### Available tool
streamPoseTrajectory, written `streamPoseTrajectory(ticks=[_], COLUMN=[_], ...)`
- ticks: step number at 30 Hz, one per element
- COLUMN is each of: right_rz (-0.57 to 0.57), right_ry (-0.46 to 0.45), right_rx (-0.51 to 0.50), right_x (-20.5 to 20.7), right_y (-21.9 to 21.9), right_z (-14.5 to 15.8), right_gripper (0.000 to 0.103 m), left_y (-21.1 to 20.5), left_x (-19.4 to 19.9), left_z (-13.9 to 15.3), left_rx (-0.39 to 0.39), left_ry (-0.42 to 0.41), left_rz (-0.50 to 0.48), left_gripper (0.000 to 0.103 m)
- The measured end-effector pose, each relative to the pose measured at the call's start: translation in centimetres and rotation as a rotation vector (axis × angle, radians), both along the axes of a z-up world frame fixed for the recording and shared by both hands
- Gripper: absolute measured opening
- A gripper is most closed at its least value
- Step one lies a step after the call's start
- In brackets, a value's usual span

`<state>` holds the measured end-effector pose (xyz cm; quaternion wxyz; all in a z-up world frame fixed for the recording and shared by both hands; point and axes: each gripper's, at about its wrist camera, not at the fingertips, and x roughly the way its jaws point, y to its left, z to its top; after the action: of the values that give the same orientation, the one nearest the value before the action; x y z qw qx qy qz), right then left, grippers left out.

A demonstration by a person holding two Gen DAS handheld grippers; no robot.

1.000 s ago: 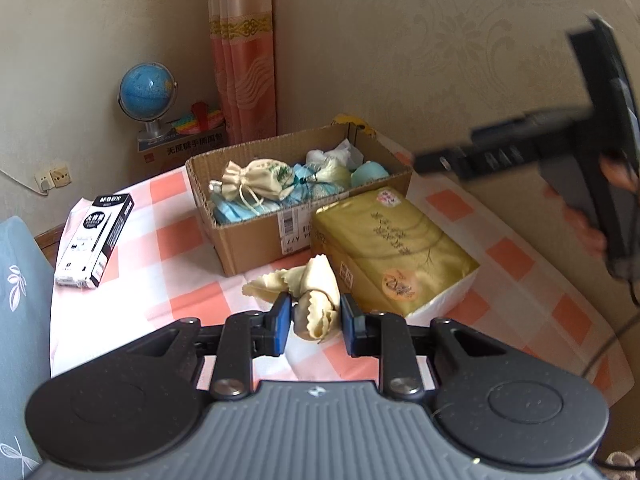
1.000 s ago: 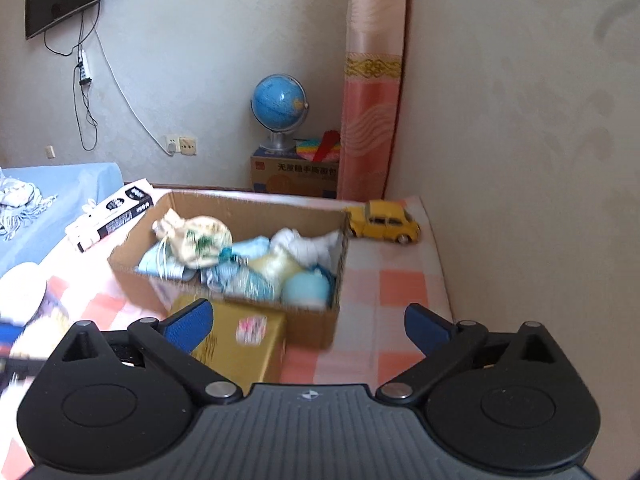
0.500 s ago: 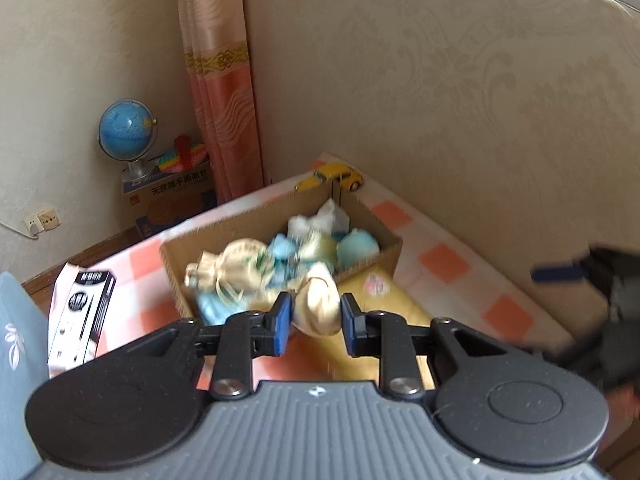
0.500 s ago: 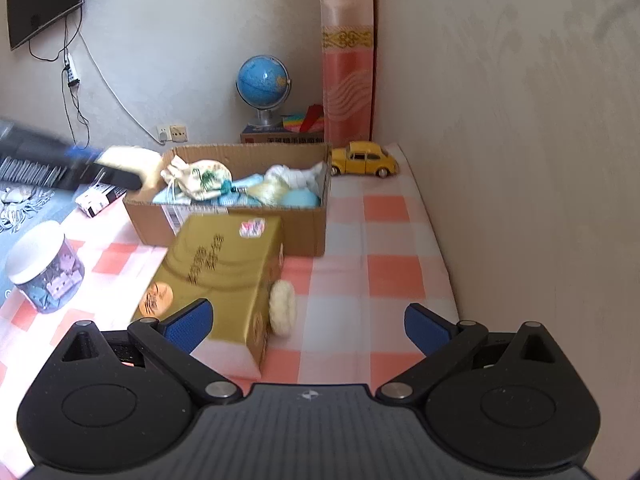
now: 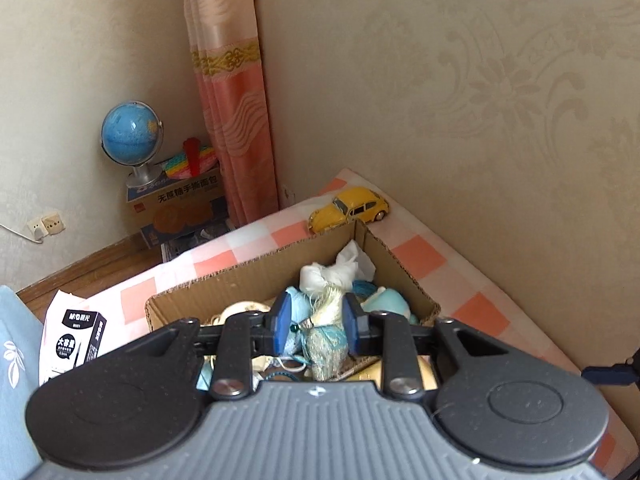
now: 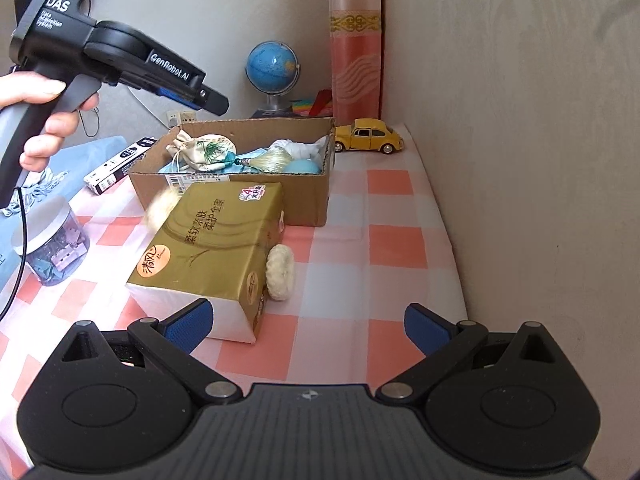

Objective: Organize soft objects
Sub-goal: 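Carry the toy into the box with the right gripper while the left gripper lifts the yellow cloth, then carry the yellow cloth over the box and release it with the left gripper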

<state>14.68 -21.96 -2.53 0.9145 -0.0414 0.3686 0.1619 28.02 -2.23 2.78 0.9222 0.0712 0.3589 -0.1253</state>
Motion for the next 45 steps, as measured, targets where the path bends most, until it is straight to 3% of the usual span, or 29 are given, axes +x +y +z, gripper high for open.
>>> streamPoseTrajectory(ticks=[4,9,19,28,30,31,34,40,45], right_rz=[-0.006,-0.002,0.004,0.003,0.006,0.006,0.007,0.008,0.009], right_ry=[0.004,0.004,0.0,0.007,0.008,0.009,0.009,0.007,0.002], right_rx=[0.02,0.016,0.016,0.009,0.004,0.002,0.002,0.003,0.003], right_x=[0.2,0.1,0.2,0.5,0.5,0.5,0.5,0.4,0.2], right_y=[-0.4,-0.5,-0.4,-0.4,-0.2,-0.2,-0.1,-0.1,-0.1], right_z=[-0.1,-0.2,-0.1,-0.3,-0.4,-0.4,-0.4,-0.3,-0.2], right_gripper=[0.103,0.103,0.103,0.103,0.103,0.103,0.103,0.103,0.103], left_y=[0.7,2.5,5.0,5.6,5.6,5.6,5.5,5.4,4.5], left_x=[-1.4,-4.3,-4.9,-3.6,-3.4,-3.4,-3.3,-4.4,-6.2], left_z=[-0.6,-2.4,-7.3,-9.5,-9.8,-9.9,-9.9,-8.4,-4.9], left_rx=[-0.003,-0.005,0.036,0.023,0.022,0.021,0.01,0.01,0.01], left_ry=[0.019,0.041,0.138,0.181,0.186,0.189,0.191,0.167,0.106], left_rz=[0.024,0.106,0.231,0.237,0.232,0.228,0.226,0.196,0.118], left_gripper=[0.045,0.05,0.047,0.046,0.039,0.033,0.027,0.026,0.026])
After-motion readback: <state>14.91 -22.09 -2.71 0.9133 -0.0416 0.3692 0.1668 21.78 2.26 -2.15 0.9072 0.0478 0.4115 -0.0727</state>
